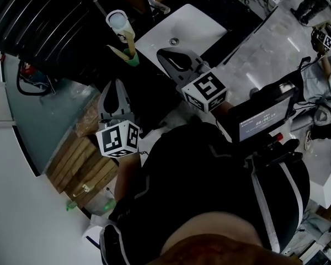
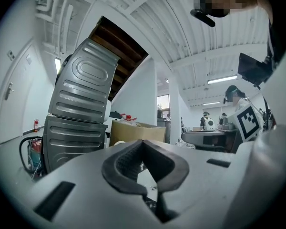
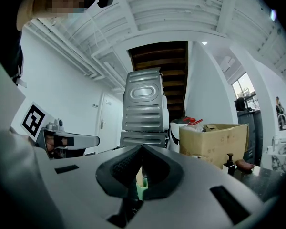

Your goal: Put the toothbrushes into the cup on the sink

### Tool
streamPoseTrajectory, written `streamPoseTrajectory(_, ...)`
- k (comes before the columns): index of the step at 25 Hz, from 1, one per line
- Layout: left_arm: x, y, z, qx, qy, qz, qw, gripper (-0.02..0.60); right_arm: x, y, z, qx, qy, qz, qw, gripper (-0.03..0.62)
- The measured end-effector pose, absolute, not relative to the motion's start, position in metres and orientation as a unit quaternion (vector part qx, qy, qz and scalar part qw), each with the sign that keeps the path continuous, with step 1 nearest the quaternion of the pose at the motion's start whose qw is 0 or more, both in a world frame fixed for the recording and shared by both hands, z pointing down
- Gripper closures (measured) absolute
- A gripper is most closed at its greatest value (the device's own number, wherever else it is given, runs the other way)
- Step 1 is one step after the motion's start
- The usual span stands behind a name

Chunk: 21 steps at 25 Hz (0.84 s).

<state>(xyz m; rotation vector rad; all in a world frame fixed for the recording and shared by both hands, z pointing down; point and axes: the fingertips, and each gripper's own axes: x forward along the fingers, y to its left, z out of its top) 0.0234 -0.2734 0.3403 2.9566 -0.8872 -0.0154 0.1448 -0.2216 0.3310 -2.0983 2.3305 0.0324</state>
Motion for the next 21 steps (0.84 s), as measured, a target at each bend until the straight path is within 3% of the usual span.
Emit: streamPoseTrajectory(21,0.036,-0.277,0.340,0.948,-0.316,-0.004,0.031,0.575,0.159,-0.230,0.332,-0.642,0.767,0.003,0.003,0.571)
